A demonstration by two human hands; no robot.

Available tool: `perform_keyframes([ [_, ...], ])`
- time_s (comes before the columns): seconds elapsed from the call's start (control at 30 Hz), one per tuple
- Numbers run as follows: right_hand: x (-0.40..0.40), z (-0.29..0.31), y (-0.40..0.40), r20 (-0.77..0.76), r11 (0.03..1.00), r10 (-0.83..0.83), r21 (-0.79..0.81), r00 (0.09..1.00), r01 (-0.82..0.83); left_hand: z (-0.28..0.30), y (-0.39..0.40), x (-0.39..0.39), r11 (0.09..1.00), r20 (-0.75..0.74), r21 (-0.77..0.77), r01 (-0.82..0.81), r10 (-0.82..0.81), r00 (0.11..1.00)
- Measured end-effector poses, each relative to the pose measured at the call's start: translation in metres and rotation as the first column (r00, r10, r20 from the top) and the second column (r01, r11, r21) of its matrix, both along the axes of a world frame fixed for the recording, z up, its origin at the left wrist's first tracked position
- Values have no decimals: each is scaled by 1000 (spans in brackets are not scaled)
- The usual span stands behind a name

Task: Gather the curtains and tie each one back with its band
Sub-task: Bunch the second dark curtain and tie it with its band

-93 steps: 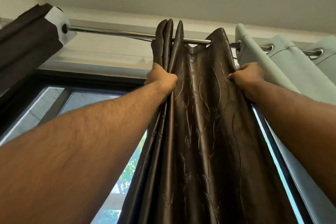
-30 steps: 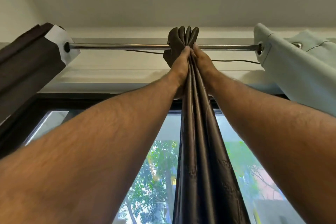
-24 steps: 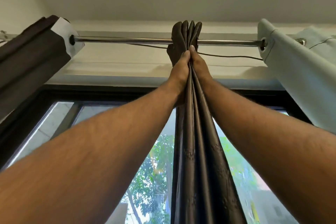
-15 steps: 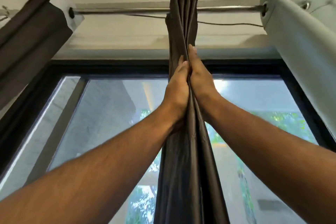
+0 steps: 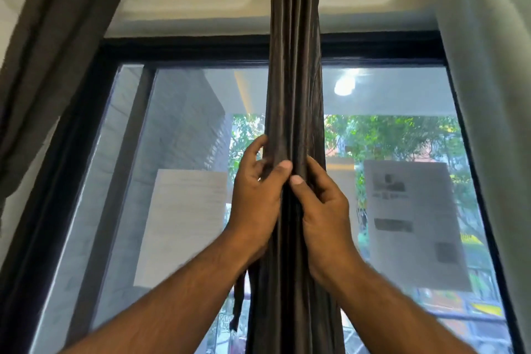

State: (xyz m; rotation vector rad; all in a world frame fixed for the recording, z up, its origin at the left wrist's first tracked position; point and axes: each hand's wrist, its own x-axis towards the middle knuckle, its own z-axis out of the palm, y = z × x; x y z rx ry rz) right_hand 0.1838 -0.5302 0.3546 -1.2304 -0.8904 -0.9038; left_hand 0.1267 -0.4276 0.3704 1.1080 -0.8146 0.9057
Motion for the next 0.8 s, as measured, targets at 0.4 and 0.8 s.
perform_keyframes([
  [0.4,-76,-37,-11,-131,844,-515,97,847,528,-24,45,-15,687,-91,418,-595,683,725],
  [0.8,-82,-46,-26,-146,686,-720,-5,679,727,-47,29,-13,663,-187,434,-610,729,659],
])
